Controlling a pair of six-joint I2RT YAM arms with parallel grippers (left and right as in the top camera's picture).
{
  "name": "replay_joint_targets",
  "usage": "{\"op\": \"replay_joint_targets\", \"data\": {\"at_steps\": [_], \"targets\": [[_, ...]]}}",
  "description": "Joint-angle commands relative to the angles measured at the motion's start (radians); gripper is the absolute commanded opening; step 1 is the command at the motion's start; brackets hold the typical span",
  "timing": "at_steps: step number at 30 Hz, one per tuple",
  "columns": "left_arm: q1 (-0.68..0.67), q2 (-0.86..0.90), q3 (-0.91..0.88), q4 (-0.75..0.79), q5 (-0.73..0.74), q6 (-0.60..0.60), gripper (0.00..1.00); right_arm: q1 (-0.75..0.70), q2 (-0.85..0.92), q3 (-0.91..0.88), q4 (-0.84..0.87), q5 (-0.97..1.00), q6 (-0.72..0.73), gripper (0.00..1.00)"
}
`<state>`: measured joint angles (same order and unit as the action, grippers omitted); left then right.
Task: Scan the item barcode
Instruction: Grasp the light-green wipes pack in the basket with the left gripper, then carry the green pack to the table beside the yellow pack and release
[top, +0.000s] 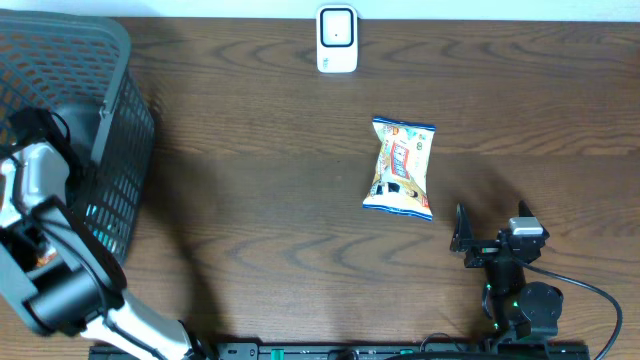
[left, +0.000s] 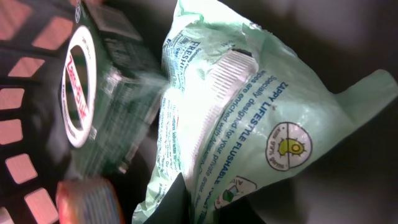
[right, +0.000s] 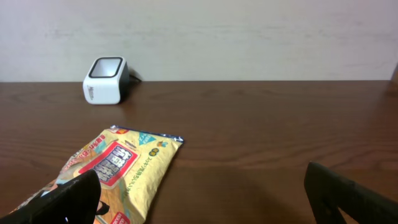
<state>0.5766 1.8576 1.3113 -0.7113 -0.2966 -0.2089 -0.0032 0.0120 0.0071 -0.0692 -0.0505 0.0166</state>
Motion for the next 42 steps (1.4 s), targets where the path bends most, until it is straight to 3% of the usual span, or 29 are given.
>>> {"op": "replay_joint_targets", "data": {"at_steps": [1, 9, 16, 21, 27, 30, 35, 42], "targets": [[0.0, -0.159, 0.05, 0.016, 0.153, -0.056, 0.08, 0.011, -0.005, -0.002, -0.004, 0.007, -0.003, 0.99], [0.0, -0.444, 0.053, 0.154, 0.467, -0.2, 0.08, 0.011, -0.005, -0.002, -0.004, 0.007, -0.003, 0.99], [0.0, -0.629, 0.053, 0.282, 0.956, -0.314, 0.08, 0.011, -0.005, -0.002, -0.004, 0.007, -0.003, 0.99], [-0.032, -0.697, 0.053, 0.356, 1.175, -0.374, 0.07, 0.011, -0.005, -0.002, -0.004, 0.007, -0.003, 0.99], [-0.251, -0.695, 0.039, 0.346, 1.205, -0.363, 0.08, 0.011, -0.005, -0.002, -0.004, 0.007, -0.003, 0.99], [-0.409, -0.655, 0.031, 0.289, 1.205, -0.267, 0.07, 0.011, -0.005, -0.002, -0.004, 0.007, -0.003, 0.99], [-0.622, -0.537, 0.031, 0.171, 1.193, -0.176, 0.08, 0.011, -0.005, -0.002, -0.004, 0.007, -0.003, 0.99], [-0.851, -0.285, 0.031, 0.147, 1.106, -0.177, 0.08, 0.011, -0.005, -0.002, -0.004, 0.007, -0.003, 0.99]]}}
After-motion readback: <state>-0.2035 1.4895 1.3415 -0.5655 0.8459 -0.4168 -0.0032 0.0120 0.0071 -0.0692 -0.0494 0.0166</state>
